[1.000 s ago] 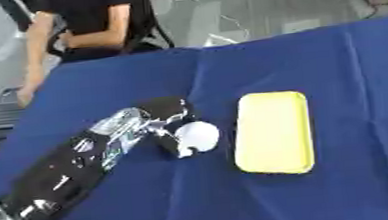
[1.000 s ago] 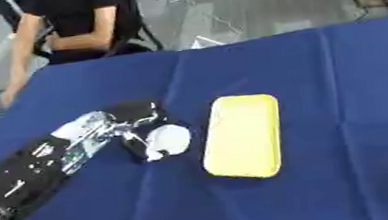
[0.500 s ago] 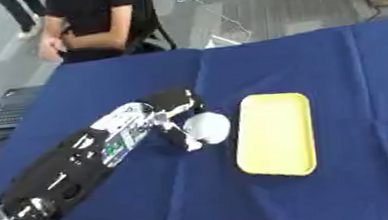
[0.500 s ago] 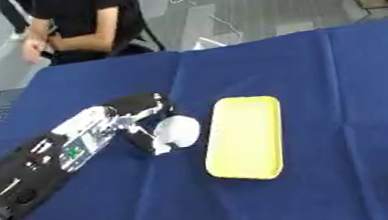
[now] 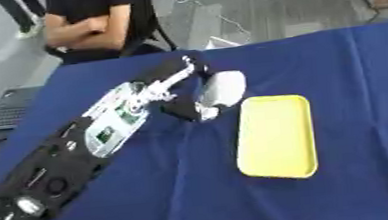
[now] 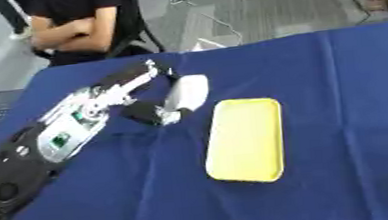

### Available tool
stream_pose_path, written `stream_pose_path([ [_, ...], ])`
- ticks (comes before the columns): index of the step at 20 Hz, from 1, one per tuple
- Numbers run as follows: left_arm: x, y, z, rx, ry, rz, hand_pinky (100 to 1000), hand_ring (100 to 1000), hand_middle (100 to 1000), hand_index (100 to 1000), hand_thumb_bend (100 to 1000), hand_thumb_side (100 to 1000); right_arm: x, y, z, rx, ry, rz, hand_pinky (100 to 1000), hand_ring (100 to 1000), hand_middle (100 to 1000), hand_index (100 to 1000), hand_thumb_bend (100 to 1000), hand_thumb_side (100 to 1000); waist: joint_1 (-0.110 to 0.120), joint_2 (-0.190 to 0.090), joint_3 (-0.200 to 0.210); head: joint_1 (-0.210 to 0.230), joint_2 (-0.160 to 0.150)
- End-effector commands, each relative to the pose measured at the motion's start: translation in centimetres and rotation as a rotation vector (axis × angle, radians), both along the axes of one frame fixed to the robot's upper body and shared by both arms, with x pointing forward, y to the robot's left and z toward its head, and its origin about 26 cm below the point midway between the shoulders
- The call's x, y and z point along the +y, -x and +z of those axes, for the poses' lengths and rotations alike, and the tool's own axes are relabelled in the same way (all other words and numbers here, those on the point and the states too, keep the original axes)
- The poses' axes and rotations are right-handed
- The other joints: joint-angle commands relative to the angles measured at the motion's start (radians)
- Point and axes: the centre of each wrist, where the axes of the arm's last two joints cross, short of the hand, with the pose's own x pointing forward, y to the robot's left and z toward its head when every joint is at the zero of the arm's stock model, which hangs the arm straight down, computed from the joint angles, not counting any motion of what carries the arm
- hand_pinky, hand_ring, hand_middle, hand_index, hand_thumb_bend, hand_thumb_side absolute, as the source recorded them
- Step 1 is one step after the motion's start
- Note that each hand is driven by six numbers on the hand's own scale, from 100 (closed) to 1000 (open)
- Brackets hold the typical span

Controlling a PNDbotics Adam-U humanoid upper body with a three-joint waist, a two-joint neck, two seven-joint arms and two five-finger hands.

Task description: Pick up objects on the table and place them in the box.

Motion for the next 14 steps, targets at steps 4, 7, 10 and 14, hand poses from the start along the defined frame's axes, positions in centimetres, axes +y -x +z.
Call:
stream_pose_path([
  [4, -0.5, 0.5, 1.8, -0.016, 0.077, -0.005, 914, 765, 592, 429, 100, 497, 0.0, -0.1, 1.0, -0.028, 0.016, 0.008, 682, 689, 883, 968, 274, 769, -0.014, -0.005, 0.0, -0.007, -0.021],
  [7, -1.0, 0.5, 1.5, 0.0, 0.089, -0.014, 916, 762, 590, 425, 100, 509, 0.0, -0.2, 1.0, -0.029, 0.016, 0.009, 682, 689, 883, 969, 274, 769, -0.016, -0.004, -0.001, -0.007, -0.026],
  [10, -1.6, 0.3, 1.2, 0.014, 0.096, -0.028, 917, 760, 589, 425, 100, 515, 0.1, -0.2, 0.9, -0.029, 0.014, 0.011, 682, 689, 883, 968, 274, 769, -0.018, -0.002, -0.001, -0.008, -0.032],
  [14, -3.1, -0.1, 0.8, 0.023, 0.085, -0.065, 917, 757, 588, 424, 100, 521, 0.2, -0.2, 0.9, -0.029, 0.012, 0.016, 682, 689, 883, 968, 274, 769, -0.021, -0.001, -0.004, -0.009, -0.035],
])
